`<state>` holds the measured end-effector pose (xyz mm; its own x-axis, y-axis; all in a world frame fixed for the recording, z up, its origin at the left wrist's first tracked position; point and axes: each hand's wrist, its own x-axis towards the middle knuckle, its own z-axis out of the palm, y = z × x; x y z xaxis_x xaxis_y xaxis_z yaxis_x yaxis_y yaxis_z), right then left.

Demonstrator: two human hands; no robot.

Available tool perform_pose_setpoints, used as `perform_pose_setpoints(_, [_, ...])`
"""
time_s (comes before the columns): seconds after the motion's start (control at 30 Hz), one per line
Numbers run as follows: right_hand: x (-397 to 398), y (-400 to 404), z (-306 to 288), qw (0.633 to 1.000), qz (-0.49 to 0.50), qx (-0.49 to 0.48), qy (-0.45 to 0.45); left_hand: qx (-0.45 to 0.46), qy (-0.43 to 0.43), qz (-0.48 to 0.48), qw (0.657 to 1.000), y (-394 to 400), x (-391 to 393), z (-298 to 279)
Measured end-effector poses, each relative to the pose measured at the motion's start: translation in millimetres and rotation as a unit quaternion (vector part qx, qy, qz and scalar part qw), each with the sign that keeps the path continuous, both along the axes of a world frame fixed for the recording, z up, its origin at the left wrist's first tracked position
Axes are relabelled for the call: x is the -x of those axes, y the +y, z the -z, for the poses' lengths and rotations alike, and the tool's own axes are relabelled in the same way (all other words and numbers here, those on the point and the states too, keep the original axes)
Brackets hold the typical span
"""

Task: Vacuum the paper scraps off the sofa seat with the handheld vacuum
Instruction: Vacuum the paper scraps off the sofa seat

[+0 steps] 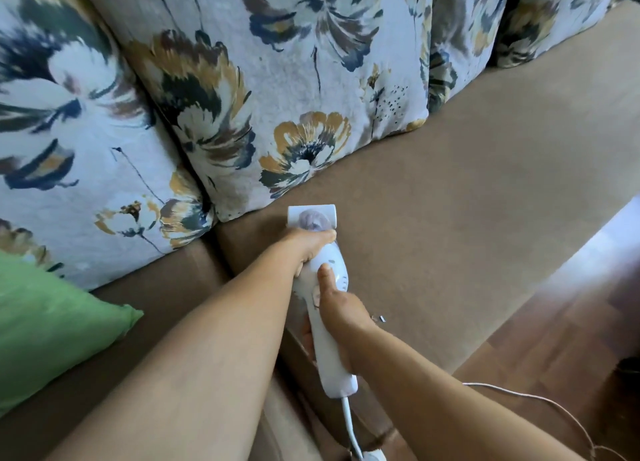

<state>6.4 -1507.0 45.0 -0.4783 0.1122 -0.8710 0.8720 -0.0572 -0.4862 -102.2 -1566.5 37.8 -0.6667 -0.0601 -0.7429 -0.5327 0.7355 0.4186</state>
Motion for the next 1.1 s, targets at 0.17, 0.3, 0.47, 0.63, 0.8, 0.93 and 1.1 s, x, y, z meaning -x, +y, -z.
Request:
perform_pose_setpoints(0.17, [19,33,15,0.998,-0.037,0.035,-0.021,0.001,-0.017,-0.041,0.999,26,11,11])
perform_pose_setpoints(0.3, [20,56,14,0.995,-0.072,0.048,-0.043,0.003,-0.017,-0.069,0.997,41,9,14])
perform_pose_setpoints(0.47, [8,74,12,0.992,-0.098,0.052,-0.055,-0.019,-0.032,-0.126,0.991,52,-7,19])
perform_pose_setpoints(0.63, [-19,88,12,0.992,-0.112,0.037,-0.053,-0.029,-0.040,-0.139,0.989,64,-37,17])
perform_pose_setpoints(0.8, [-57,99,7,0.992,-0.113,0.012,-0.056,-0.052,-0.042,-0.151,0.986,71,-75,19])
perform_pose_setpoints(0.93, [-87,98,6,0.994,-0.091,-0.004,-0.057,-0.066,-0.045,-0.145,0.986,71,-103,14])
perform_pose_setpoints(1.1, [-126,90,-1,0.997,-0.067,-0.029,-0.022,-0.069,-0.025,-0.156,0.985,68,-136,5])
